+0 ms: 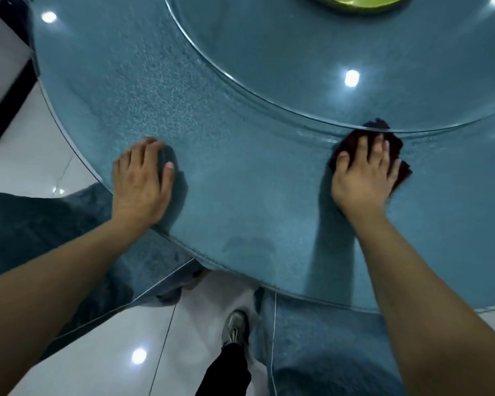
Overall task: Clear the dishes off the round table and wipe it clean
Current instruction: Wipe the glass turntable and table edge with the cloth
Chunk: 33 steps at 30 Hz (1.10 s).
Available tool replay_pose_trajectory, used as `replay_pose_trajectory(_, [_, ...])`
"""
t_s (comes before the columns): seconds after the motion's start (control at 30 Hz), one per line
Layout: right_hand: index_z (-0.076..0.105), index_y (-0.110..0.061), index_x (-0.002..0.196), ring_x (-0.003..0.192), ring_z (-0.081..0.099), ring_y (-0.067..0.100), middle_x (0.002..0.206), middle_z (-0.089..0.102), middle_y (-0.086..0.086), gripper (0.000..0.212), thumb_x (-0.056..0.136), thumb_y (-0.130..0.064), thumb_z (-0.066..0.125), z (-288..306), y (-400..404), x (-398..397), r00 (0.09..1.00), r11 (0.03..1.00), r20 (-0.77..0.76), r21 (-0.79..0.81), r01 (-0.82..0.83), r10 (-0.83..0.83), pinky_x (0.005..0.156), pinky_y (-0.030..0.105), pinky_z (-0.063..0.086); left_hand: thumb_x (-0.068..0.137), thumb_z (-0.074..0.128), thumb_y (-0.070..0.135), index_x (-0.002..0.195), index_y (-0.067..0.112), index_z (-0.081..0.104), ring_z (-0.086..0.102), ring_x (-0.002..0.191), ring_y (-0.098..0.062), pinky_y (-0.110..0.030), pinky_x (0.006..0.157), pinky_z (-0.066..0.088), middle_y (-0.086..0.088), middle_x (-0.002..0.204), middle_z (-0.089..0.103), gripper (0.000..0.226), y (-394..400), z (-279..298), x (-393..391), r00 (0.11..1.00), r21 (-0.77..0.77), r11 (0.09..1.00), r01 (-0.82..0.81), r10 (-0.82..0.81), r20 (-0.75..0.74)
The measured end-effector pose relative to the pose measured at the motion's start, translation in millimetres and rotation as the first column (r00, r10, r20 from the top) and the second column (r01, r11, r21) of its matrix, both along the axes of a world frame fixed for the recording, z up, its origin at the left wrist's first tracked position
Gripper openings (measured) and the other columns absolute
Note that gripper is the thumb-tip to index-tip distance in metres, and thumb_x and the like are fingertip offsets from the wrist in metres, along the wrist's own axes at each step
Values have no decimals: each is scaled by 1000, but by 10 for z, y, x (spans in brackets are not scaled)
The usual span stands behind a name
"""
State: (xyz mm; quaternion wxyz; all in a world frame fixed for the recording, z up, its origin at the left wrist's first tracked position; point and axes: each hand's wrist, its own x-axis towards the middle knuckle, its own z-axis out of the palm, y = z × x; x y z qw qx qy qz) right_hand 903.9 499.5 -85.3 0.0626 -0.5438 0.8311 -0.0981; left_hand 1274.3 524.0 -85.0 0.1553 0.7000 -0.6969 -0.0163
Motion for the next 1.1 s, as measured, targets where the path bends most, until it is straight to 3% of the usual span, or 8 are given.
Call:
replay_pose_trajectory(0.07, [31, -16, 157, 153, 14, 25, 165, 20, 13, 69, 97, -48, 22, 0, -132, 529, 997, 997, -15, 3, -73, 73, 124, 49, 2, 102, 35, 41, 140, 14, 49, 45, 127, -38, -53, 105, 34, -13, 143, 47, 49, -51, -28, 21, 1000, 26, 1000, 0, 0, 3])
replay_pose_trajectory(0.2, [34, -23, 155, 154, 14, 19, 166, 21, 6, 62, 98, -48, 33, -22, -338, 1642, 915, 914, 2, -47, -402, 403, 124, 47, 3, 103, 30, 42, 142, 19, 49, 43, 133, -34, -52, 109, 33, -8, 148, 45, 49, -43, -41, -5, 1000, 32, 999, 1, 0, -28])
replay_pose_trajectory(0.33, [36, -28, 154, 153, 14, 16, 165, 23, 2, 60, 97, -48, 39, -28, -385, 1962, 871, 872, 54, -80, -484, 488, 124, 46, 3, 103, 29, 39, 141, 21, 51, 45, 132, -33, -52, 109, 34, -6, 147, 46, 47, -38, -37, 7, 998, 23, 1000, -16, 17, -55])
replay_pose_trajectory(0.43, [37, -30, 153, 153, 13, 14, 166, 22, 0, 61, 95, -49, 39, -28, -256, 1669, 885, 889, 91, -85, -450, 457, 125, 44, 1, 102, 30, 39, 140, 21, 52, 46, 129, -34, -51, 109, 34, -6, 147, 47, 47, -41, -17, -1, 998, 24, 1000, -10, 12, -56])
replay_pose_trajectory(0.6, [39, -26, 153, 153, 18, 19, 164, 27, 3, 66, 92, -53, 33, 0, 356, 556, 984, 984, 62, -67, -164, 169, 125, 45, 5, 102, 30, 40, 140, 21, 52, 45, 129, -34, -51, 108, 33, -7, 147, 47, 48, -32, -10, -12, 998, 42, 998, -35, 37, -56])
replay_pose_trajectory(0.73, [32, -22, 156, 153, 16, 23, 165, 22, 7, 66, 96, -50, 31, 21, 662, -44, 999, 999, 8, -4, 45, -45, 124, 50, 6, 102, 33, 37, 140, 21, 52, 45, 129, -35, -51, 108, 33, -8, 147, 47, 45, -30, -16, -15, 996, 60, 998, -26, 30, -80])
replay_pose_trajectory(0.87, [31, -22, 156, 153, 14, 23, 166, 19, 8, 65, 97, -50, 28, -1, 541, 526, 991, 991, 1, -8, 136, -136, 124, 51, 5, 101, 32, 39, 141, 22, 51, 43, 131, -35, -53, 108, 33, -8, 149, 45, 47, -40, -29, -1, 995, 76, 997, -26, 33, -89])
replay_pose_trajectory(1.1, [39, -24, 153, 153, 19, 19, 164, 27, 5, 60, 97, -46, 40, 2, 536, 2478, 970, 968, -28, -60, -242, 241, 124, 47, 10, 100, 30, 40, 143, 23, 49, 41, 136, -34, -53, 112, 30, -6, 154, 44, 50, -30, -22, 97, 983, 103, 994, 48, -29, -184])
